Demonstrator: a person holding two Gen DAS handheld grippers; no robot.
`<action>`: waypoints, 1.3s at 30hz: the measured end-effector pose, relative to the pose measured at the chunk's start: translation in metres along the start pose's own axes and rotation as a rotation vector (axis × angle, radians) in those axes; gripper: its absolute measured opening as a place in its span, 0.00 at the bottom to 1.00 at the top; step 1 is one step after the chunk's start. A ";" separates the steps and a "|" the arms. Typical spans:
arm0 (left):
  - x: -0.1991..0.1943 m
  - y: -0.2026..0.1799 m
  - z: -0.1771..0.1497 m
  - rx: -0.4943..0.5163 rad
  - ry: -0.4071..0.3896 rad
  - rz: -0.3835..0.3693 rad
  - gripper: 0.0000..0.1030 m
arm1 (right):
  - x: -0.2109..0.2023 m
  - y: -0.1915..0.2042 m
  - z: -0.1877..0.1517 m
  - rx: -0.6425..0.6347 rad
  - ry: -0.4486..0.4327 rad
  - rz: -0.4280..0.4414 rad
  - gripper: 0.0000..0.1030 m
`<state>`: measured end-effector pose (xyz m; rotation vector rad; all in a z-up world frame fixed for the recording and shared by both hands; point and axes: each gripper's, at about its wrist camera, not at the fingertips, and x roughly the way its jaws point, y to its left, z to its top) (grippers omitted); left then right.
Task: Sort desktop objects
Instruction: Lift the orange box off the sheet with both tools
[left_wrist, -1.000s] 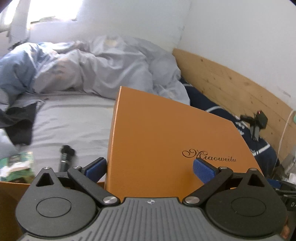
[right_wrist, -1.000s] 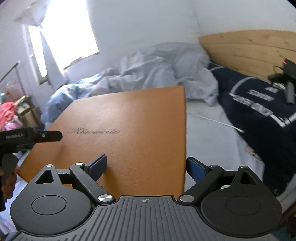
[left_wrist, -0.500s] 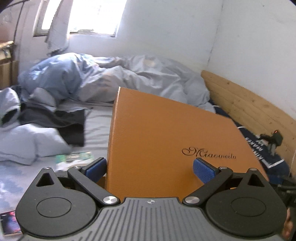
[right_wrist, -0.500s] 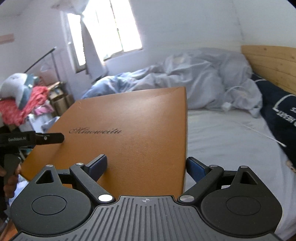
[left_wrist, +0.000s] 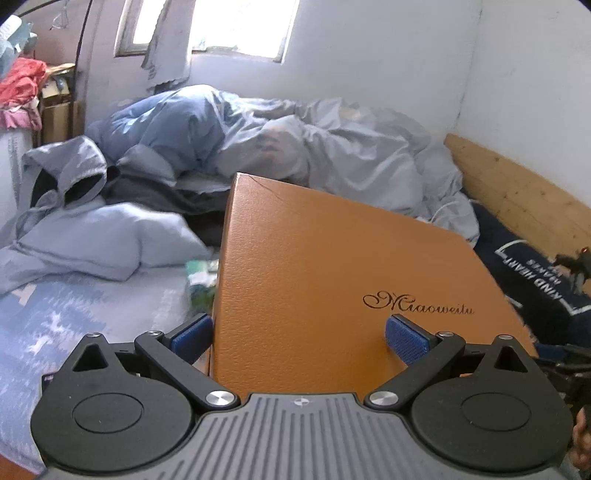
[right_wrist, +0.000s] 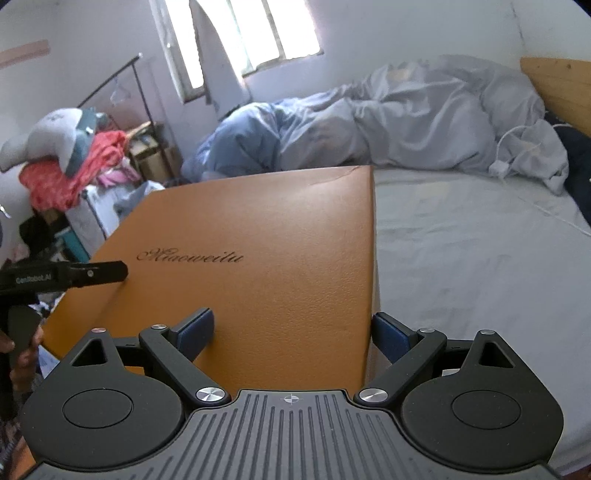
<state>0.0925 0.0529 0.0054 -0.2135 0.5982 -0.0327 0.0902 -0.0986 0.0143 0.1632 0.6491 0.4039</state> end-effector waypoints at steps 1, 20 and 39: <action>-0.001 0.003 -0.004 -0.008 0.003 0.001 1.00 | 0.002 0.002 -0.001 -0.005 0.005 0.000 0.90; 0.006 0.029 -0.035 0.009 0.029 0.027 1.00 | 0.024 0.008 -0.036 -0.030 0.082 0.034 0.90; 0.022 0.044 -0.043 -0.021 0.048 -0.014 1.00 | 0.032 0.003 -0.038 -0.052 0.099 0.035 0.91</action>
